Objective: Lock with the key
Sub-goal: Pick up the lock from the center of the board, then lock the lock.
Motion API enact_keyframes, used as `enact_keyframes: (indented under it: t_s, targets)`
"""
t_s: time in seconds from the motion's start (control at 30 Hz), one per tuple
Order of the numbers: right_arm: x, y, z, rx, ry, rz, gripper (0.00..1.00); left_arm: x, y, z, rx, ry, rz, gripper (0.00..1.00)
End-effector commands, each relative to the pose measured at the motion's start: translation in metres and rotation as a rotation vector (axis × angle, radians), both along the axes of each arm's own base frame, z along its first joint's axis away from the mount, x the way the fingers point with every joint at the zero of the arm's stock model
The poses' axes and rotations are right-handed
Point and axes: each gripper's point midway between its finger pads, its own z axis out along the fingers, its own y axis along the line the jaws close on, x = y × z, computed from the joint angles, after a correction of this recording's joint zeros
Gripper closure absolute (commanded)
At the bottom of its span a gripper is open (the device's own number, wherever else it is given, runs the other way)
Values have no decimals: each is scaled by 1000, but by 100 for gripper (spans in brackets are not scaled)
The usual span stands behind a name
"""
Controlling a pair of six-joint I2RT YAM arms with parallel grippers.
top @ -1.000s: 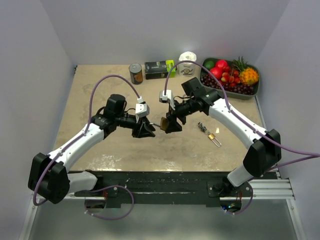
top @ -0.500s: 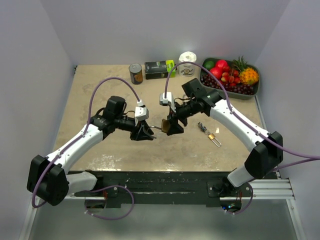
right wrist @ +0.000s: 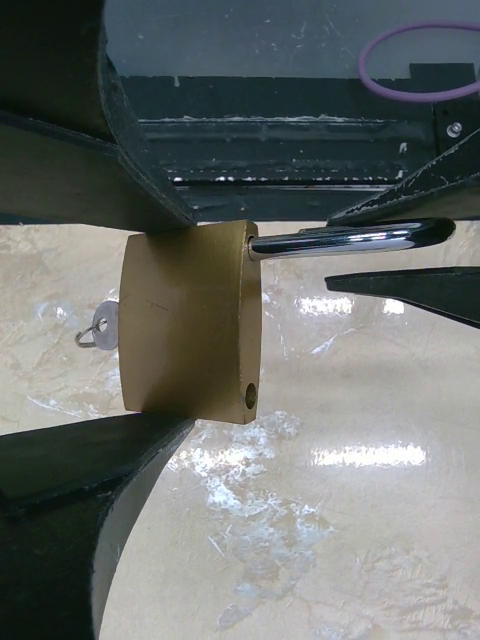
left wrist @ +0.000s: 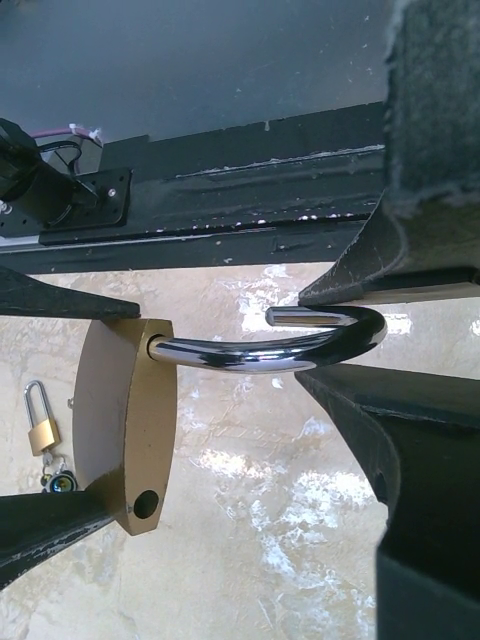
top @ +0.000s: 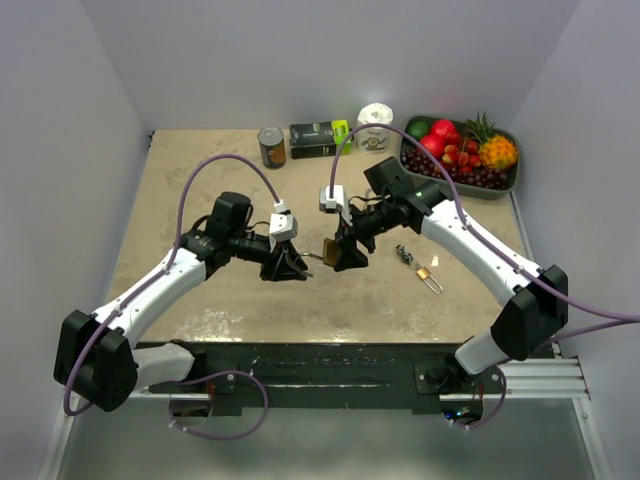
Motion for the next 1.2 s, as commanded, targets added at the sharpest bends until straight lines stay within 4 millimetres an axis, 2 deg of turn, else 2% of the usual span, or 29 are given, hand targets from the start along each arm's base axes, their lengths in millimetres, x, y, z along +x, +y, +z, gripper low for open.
enact_keyframes:
  t_s: [0.0, 0.13, 0.4, 0.67, 0.7, 0.73, 0.83, 0.87, 0.9, 0.97, 1.0, 1.03, 1.17]
  targets:
    - [-3, 8, 35, 97, -90, 31, 100, 3, -4, 28, -68, -81, -26, 66]
    - [-3, 8, 35, 97, -105, 30, 100, 4, -5, 28, -63, -85, -29, 67]
    - [-3, 5, 32, 87, -110, 20, 100, 3, -3, 26, -46, -70, -46, 78]
    - [-4, 9, 36, 108, -101, 26, 100, 4, -3, 26, -47, -74, -47, 100]
    - [-4, 10, 36, 108, -92, 26, 94, 4, -3, 27, -50, -81, -43, 100]
    - [-4, 10, 36, 109, -85, 23, 76, 5, -2, 26, -43, -72, -29, 100]
    - [-7, 12, 38, 116, -58, 26, 41, 11, 1, 32, -56, -58, 8, 100]
    - [-8, 11, 38, 109, -52, 22, 23, 12, 2, 34, -62, -53, 14, 100]
    - [-4, 10, 40, 101, -58, 2, 16, 18, 7, 36, -69, -47, 39, 100]
    - [0, 10, 46, 114, -78, -17, 3, 22, 12, 45, -94, -34, 57, 100]
    - [2, 10, 50, 119, -77, -45, 1, 28, 18, 49, -103, -38, 80, 100]
    - [6, 12, 61, 153, -112, -58, 1, 31, 20, 54, -111, -47, 90, 100]
    - [20, 12, 85, 216, -187, -145, 1, 37, 28, 69, -127, -64, 125, 100]
